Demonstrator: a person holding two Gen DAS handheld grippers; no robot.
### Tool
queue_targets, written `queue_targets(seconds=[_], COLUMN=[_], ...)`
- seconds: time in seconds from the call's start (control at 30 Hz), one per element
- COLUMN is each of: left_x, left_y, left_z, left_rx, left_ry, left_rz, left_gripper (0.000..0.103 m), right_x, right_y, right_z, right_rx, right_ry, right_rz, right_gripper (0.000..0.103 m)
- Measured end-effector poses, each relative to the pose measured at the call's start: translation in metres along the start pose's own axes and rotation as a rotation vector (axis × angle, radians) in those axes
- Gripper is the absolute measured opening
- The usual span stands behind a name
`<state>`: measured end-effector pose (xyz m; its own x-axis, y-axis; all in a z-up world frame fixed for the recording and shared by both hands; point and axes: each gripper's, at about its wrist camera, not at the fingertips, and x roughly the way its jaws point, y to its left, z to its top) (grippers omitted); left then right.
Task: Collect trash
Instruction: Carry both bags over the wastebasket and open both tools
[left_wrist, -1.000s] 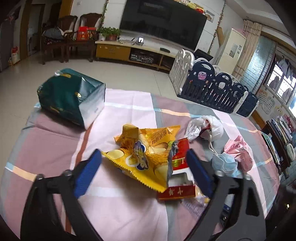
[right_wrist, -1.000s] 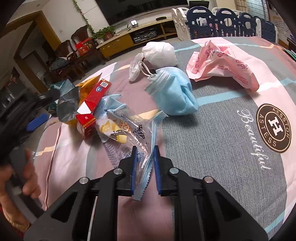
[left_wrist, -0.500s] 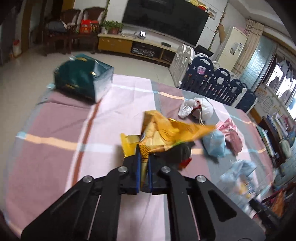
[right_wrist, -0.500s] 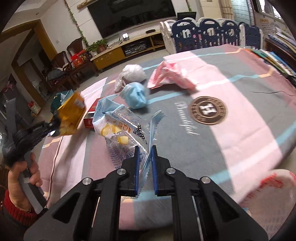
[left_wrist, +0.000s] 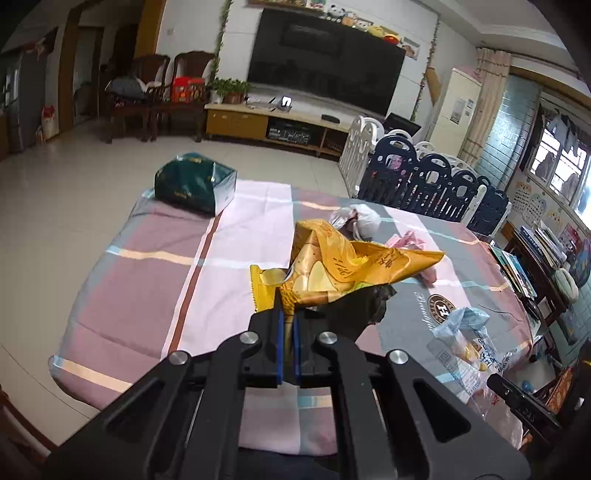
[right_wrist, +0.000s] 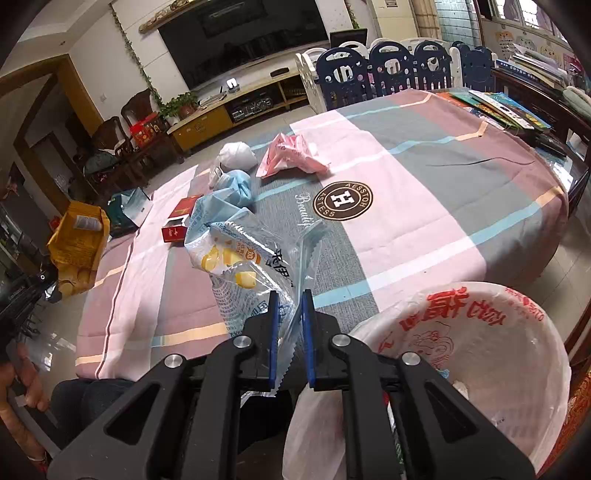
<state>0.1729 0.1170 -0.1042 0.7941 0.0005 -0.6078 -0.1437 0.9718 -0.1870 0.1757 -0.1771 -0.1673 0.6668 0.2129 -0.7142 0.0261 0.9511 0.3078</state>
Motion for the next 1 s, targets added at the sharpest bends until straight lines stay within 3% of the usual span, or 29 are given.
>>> queue_targets(seconds=[0.5,1.0], left_x=[-0.065,-0.081], left_y=[-0.073,-0.092], left_z=[-0.015,-0.019], left_rx=[0.151,0.190], left_ry=[-0.041,-0.051], left_rz=[-0.035,-0.045], left_gripper=[0.005,0.005], right_x=[-0.080,-0.094], right_y=[-0.035,-0.042], right_z=[-0.003,-0.006], right_rx=[-0.021,-0.002], right_ry=[-0.093,-0.118], right_rz=[-0.047,-0.025], right_gripper=[0.013,0.013])
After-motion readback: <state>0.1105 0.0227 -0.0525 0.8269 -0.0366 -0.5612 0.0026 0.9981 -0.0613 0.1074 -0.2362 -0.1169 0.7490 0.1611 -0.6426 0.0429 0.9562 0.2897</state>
